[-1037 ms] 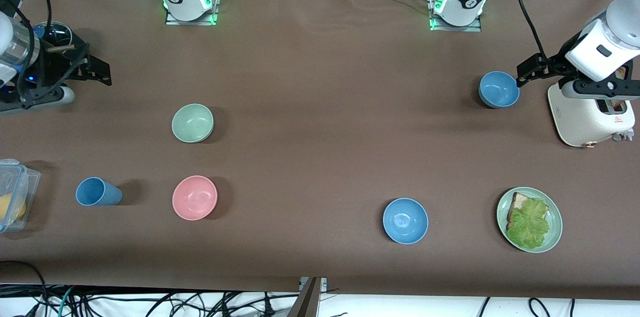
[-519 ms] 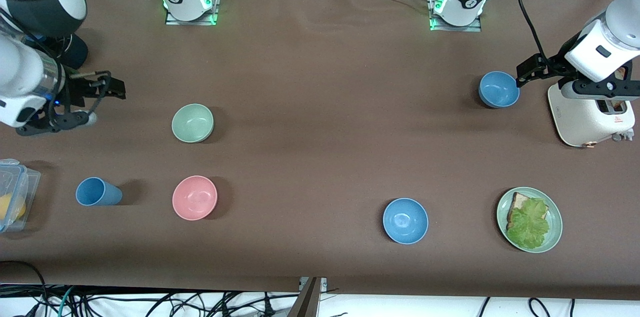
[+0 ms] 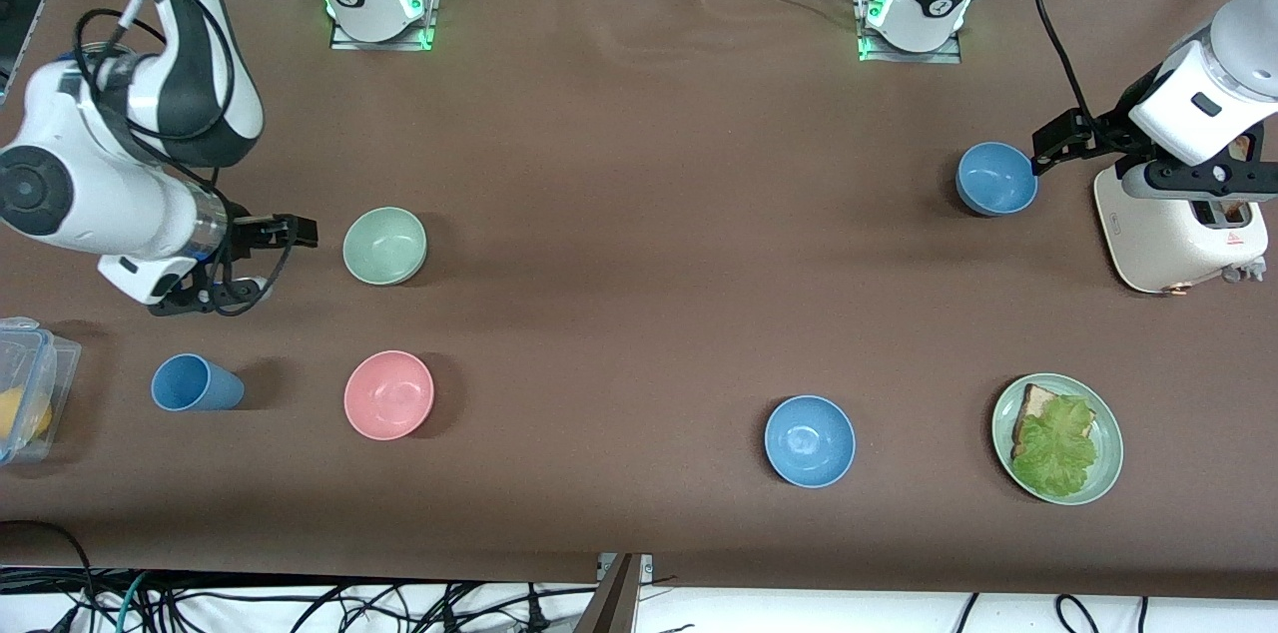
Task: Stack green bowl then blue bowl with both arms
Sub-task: 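Reach the right gripper down to the light green bowl's rim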
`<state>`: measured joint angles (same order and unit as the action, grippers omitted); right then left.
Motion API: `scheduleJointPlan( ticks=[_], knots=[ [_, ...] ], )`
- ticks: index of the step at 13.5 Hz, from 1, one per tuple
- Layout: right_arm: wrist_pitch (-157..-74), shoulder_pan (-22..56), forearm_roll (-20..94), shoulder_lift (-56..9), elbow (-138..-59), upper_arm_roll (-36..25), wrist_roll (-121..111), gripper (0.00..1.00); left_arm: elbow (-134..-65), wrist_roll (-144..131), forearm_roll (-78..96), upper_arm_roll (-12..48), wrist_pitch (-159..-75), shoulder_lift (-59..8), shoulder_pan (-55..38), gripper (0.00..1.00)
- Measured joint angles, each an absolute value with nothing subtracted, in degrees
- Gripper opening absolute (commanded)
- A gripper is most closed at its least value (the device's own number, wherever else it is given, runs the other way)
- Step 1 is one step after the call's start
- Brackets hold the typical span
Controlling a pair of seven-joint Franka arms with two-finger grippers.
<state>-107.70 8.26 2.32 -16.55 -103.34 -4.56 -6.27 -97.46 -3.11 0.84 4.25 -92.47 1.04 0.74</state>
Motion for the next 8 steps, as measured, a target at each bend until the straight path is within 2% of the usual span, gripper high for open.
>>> scheduleJointPlan(
  ticks=[5,8],
  knots=[
    [-123.09,8.17,3.52,-16.72,-117.85,-5.10,-6.07,0.99,-97.46,-3.11,0.84,4.24,-92.47,1.02,0.74,1.00],
    [-127.81,7.55,5.33,-16.78,-123.14,-6.19,-6.54,0.99,-97.46,-3.11,0.84,4.24,-92.47,1.01,0.74,1.00]
  ],
)
